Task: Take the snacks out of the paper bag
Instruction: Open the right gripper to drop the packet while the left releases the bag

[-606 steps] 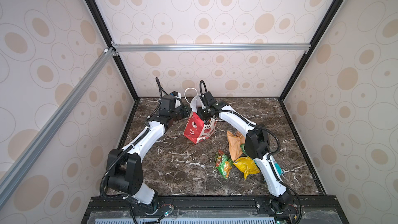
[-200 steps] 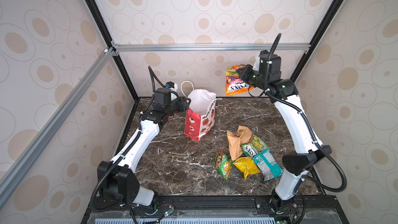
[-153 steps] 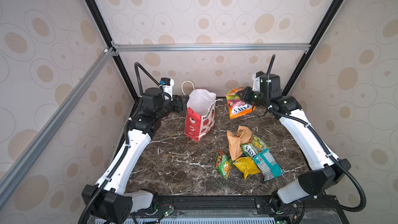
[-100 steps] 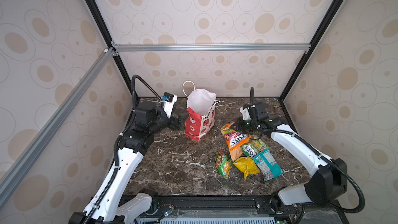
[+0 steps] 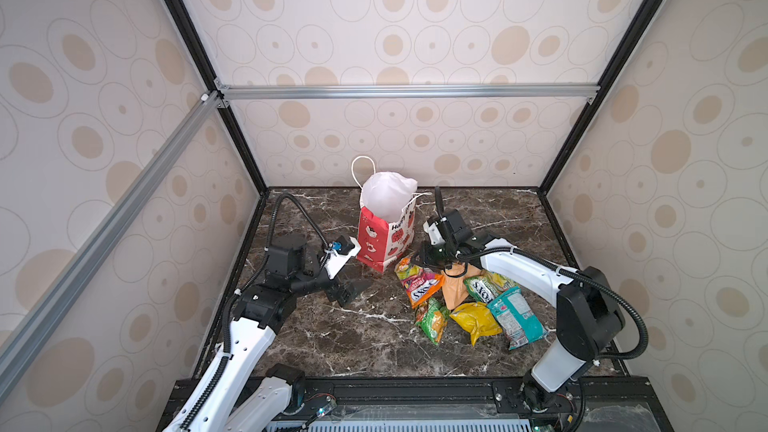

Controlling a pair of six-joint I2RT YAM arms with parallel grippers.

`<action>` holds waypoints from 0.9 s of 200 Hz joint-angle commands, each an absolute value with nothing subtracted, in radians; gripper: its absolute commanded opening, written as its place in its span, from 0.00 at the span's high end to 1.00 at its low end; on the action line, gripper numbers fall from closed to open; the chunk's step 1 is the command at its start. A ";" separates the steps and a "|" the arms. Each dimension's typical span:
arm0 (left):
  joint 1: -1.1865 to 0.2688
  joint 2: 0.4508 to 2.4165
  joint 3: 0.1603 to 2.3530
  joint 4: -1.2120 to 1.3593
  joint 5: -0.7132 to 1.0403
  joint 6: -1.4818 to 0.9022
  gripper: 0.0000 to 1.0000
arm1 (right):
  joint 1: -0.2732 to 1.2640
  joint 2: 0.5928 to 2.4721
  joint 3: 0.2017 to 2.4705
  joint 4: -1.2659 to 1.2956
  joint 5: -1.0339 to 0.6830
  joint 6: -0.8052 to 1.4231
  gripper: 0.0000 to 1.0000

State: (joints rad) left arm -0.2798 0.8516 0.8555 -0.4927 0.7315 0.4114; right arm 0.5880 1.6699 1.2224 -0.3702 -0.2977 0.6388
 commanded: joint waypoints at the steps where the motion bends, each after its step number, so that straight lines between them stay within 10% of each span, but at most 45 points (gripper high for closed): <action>1: -0.287 0.830 0.837 -0.562 0.816 0.631 0.02 | 0.589 1.609 1.206 -0.301 -0.227 0.655 0.57; 58: -0.295 0.809 0.718 -0.435 0.811 0.643 0.02 | 0.563 1.449 1.251 -0.430 -0.083 0.561 0.41; 132: -0.296 0.716 0.449 0.215 0.149 0.010 0.02 | 0.240 1.120 0.932 -0.313 0.376 0.454 0.00; 180: -0.237 0.782 0.338 0.372 -0.139 0.027 0.02 | 0.114 1.065 0.598 0.053 0.526 0.337 0.00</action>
State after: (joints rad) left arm -0.2729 0.7433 0.3771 0.2092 0.0647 0.0788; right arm 0.1242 1.0687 0.7151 -0.1860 0.4046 0.4427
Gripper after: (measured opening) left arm 0.982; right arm 0.996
